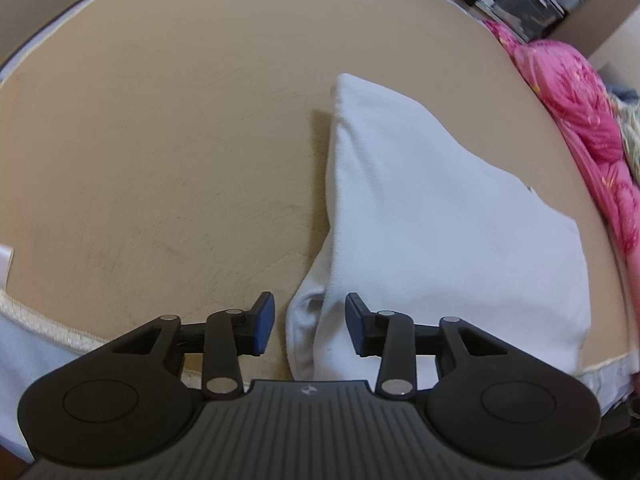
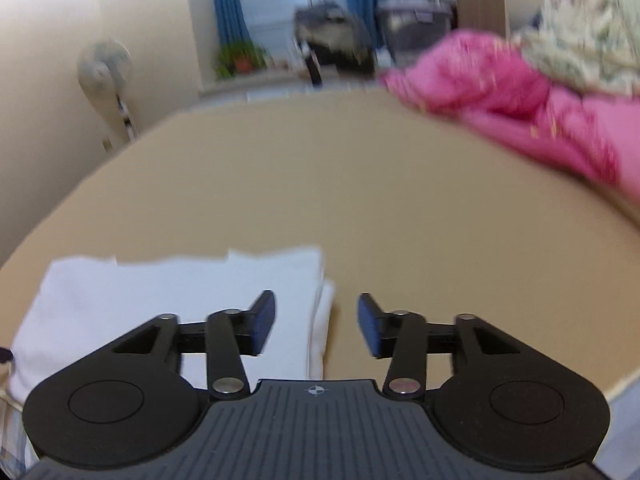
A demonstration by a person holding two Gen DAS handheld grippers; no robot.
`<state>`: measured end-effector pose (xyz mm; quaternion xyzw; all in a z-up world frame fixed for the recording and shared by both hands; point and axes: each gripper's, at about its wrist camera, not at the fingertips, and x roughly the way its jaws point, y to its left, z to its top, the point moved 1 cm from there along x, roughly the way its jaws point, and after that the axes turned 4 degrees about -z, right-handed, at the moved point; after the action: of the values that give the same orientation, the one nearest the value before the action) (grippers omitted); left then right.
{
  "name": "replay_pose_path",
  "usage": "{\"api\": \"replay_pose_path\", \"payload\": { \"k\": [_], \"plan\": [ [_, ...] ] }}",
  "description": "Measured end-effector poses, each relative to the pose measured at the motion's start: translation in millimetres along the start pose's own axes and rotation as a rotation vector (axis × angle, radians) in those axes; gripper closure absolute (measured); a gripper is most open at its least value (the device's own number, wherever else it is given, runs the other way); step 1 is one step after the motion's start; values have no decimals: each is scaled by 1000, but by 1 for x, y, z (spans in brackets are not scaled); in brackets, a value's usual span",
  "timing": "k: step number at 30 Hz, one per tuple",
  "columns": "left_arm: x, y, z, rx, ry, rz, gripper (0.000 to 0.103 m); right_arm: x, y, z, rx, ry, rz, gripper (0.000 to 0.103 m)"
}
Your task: Fold small clothes
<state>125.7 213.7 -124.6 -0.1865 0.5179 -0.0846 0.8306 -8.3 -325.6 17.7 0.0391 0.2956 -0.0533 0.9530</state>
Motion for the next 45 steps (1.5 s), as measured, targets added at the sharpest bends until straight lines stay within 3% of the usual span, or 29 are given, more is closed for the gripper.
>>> {"api": "replay_pose_path", "payload": {
  "k": [3,5,9,11,14,15,17,19,26,29,31,35,39,40,41,42,45],
  "plan": [
    [4,9,-1,-51,26,-21,52,0,-5,-9,10,-26,5,51],
    [10,13,-2,-82,51,-30,52,13,-6,-13,53,38,-26,52],
    [24,13,-2,-109,73,-31,47,19,-5,-12,100,5,1,53],
    [27,10,-3,-108,63,-28,41,23,-2,-14,70,23,-12,53],
    [28,-3,-10,-46,38,23,42,27,-3,-17,77,51,-20,53],
    [29,-9,-13,-18,23,49,46,27,-5,-18,88,57,-19,53],
    [29,-21,-21,40,-9,85,73,25,-9,-17,107,56,-20,53],
    [29,-32,-28,55,-24,73,88,23,-16,-16,135,46,-19,53],
    [7,-43,-15,-26,-34,100,93,25,-41,-19,189,88,-67,53],
    [-10,-86,-6,54,-59,139,94,29,-51,-20,176,116,-94,53],
    [-20,-133,-2,134,-77,112,94,29,-57,-19,181,110,-92,53],
    [-26,-244,-9,309,-117,-5,95,32,-68,-17,202,100,-82,53],
    [-6,-355,-35,447,-94,-165,95,31,-76,-16,233,89,-68,53],
    [4,-382,-45,482,-55,-228,92,31,-76,-16,238,86,-66,53],
    [15,-401,-56,517,-11,-272,79,31,-77,-16,244,83,-65,53],
    [25,-418,-67,563,40,-304,73,32,-78,-15,249,83,-64,53],
    [27,-425,-74,600,-4,-286,70,35,-80,-15,277,89,-49,53]
  ]
}}
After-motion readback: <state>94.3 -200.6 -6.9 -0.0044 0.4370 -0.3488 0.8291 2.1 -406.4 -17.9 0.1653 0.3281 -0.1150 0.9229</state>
